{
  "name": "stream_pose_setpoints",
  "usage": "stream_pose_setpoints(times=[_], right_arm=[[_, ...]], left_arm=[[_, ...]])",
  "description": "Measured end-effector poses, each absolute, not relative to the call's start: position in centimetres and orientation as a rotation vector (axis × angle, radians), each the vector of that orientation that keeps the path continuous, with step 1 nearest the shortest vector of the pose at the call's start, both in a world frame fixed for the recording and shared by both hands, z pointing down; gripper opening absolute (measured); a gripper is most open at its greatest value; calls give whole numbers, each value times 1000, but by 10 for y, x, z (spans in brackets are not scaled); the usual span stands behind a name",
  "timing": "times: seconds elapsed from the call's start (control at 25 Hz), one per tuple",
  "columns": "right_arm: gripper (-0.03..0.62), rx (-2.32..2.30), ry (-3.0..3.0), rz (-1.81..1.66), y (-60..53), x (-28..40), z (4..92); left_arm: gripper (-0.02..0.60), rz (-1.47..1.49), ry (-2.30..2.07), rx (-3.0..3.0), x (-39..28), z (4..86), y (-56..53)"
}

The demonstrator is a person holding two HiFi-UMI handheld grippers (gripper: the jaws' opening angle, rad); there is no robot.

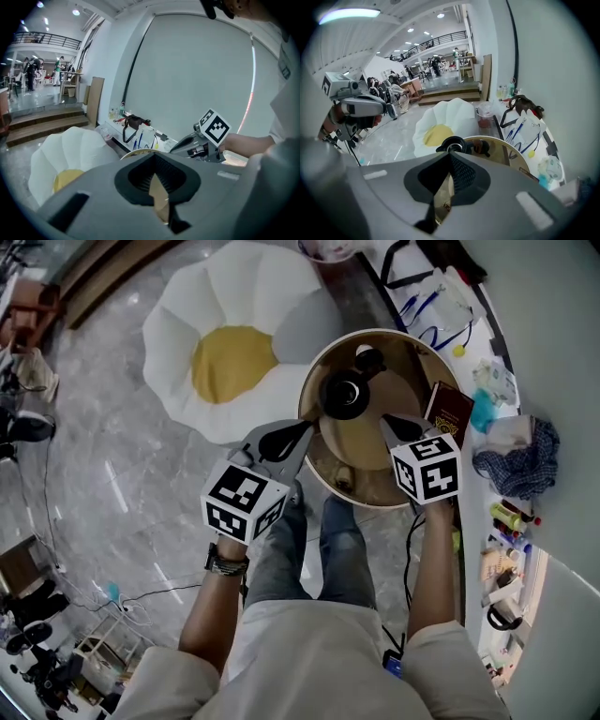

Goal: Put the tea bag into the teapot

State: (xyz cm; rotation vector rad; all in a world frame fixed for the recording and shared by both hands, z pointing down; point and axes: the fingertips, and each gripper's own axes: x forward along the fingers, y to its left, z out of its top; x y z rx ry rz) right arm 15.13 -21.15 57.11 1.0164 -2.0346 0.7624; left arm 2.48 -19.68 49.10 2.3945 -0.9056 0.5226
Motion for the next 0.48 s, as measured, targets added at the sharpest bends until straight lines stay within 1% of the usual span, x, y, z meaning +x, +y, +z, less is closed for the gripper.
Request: stream_pose_setpoints(times=[0.48], right_arm=[[6,1189,-2069,760,-169,175,507]], left_arm=[[8,535,-658,2525,69,446,-159]])
